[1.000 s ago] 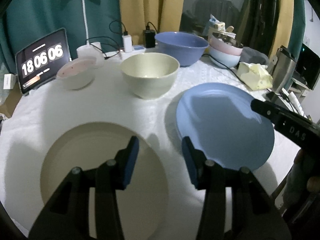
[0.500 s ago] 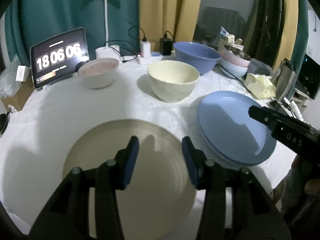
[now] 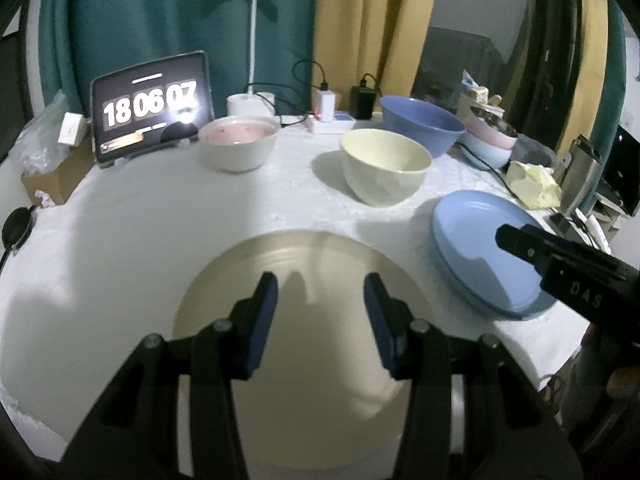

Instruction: Organize plates and bowls

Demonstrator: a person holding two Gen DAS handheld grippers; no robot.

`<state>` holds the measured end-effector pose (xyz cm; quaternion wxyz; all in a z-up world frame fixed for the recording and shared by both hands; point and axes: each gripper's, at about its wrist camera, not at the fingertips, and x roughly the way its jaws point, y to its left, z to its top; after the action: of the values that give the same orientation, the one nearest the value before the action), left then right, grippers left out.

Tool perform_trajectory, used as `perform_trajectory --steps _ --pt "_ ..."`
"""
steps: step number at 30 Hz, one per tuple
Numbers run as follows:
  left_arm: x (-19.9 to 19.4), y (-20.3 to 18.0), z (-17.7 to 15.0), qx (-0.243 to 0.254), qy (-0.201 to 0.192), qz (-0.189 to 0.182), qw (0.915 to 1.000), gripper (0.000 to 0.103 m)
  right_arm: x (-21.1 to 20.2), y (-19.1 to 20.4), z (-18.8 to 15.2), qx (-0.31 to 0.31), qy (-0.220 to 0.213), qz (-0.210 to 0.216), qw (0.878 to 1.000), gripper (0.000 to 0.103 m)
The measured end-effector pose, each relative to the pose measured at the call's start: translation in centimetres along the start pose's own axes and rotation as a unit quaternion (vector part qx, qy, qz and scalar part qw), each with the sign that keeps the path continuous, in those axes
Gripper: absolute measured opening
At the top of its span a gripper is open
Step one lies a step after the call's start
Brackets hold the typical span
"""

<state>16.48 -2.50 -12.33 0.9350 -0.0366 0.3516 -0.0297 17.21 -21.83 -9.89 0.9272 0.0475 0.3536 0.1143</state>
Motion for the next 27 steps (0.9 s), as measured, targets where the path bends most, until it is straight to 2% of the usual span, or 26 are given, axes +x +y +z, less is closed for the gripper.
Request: perform_trajectory --steps 10,14,27 --pt "-0.5 3.2 -1.4 -0.024 -0.008 0.021 0.9994 0.046 0.8 2.9 -0.8 -0.021 0.013 0.01 1.0 0.04" --pt "-0.6 3.7 -2.2 -0.016 -0.019 0.051 0.9984 0.047 1.4 3.7 -1.4 -0.025 0.023 0.014 0.999 0.04" --pt "0.4 7.3 -3.8 -0.049 -0.012 0.068 0.9964 0.046 4.0 6.5 -2.6 -0.046 0.056 0.021 0.997 0.04"
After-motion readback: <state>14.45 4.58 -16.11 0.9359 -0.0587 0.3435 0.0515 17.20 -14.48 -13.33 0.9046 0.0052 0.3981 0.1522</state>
